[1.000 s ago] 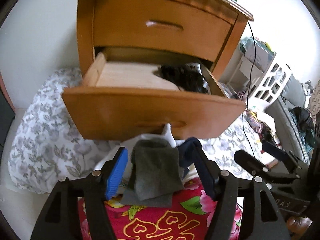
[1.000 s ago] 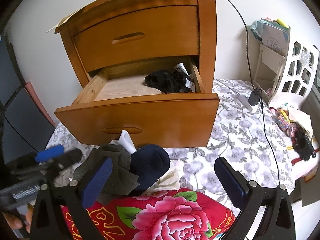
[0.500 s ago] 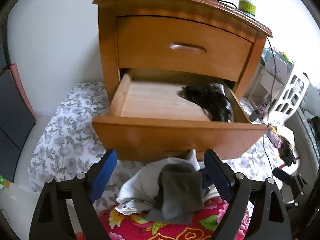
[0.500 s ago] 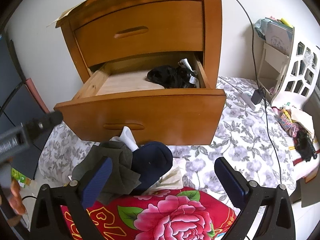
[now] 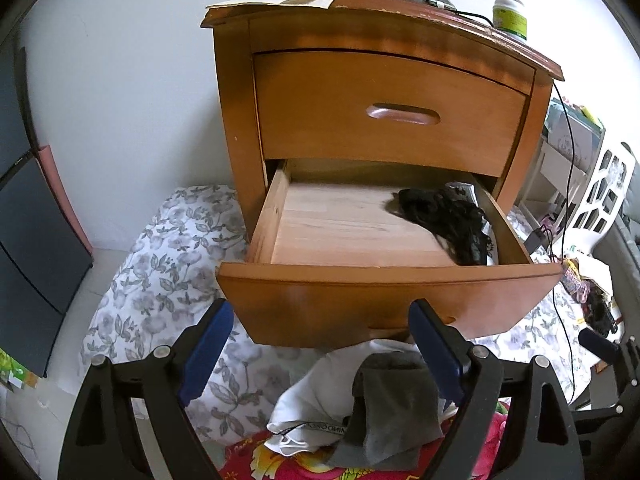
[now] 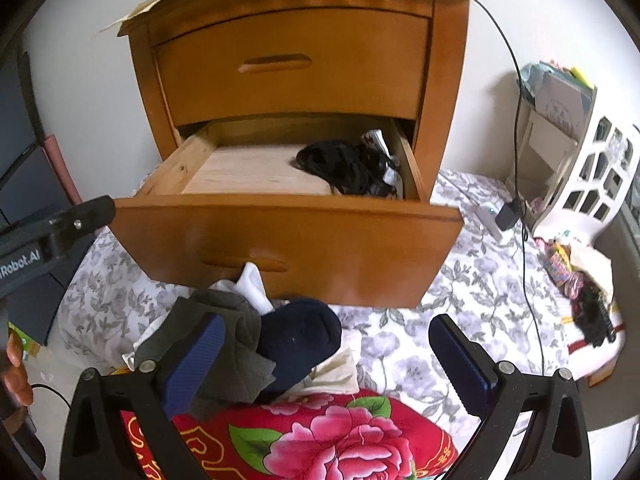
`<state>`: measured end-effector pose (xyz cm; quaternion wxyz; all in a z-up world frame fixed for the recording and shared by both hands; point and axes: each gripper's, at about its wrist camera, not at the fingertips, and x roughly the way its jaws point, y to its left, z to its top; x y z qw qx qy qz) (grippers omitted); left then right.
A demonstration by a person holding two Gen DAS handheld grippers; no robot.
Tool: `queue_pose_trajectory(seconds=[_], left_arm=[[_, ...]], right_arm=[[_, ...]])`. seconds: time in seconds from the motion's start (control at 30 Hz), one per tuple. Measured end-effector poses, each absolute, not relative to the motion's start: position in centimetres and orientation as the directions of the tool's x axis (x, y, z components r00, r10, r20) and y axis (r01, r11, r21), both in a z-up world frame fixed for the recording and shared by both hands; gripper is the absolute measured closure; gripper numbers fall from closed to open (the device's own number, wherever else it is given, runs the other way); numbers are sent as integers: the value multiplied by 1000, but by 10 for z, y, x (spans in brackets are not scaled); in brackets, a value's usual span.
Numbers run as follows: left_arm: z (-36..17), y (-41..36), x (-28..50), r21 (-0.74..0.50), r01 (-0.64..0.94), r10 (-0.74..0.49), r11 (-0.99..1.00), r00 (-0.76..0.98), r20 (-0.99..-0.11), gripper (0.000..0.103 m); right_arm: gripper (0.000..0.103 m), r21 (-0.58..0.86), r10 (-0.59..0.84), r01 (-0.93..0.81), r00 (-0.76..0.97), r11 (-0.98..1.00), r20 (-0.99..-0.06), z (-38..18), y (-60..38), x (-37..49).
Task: Take underwear out of drawer
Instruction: 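Withdraw the open left gripper from the grey sock, then reach the right gripper into the drawer toward the black clothes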
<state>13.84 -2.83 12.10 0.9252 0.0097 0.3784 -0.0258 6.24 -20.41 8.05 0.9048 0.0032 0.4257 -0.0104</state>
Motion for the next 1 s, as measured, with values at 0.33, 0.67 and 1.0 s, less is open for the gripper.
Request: queue_pose_trajectory(seconds=[0.33, 0.67, 1.0], left_arm=[[117, -19, 141, -44, 67, -79, 997, 721, -688, 13], [106, 0, 145, -92, 32, -87, 995, 718, -691, 13], [93, 0, 151, -122, 51, -122, 991, 704, -700, 13]], right_arm=[[0, 37, 110, -127, 643, 991, -758, 104, -190, 89], [0, -4, 98, -152, 656, 988, -748, 132, -206, 134], [2, -40, 54, -134, 628, 990, -776, 152, -215, 185]])
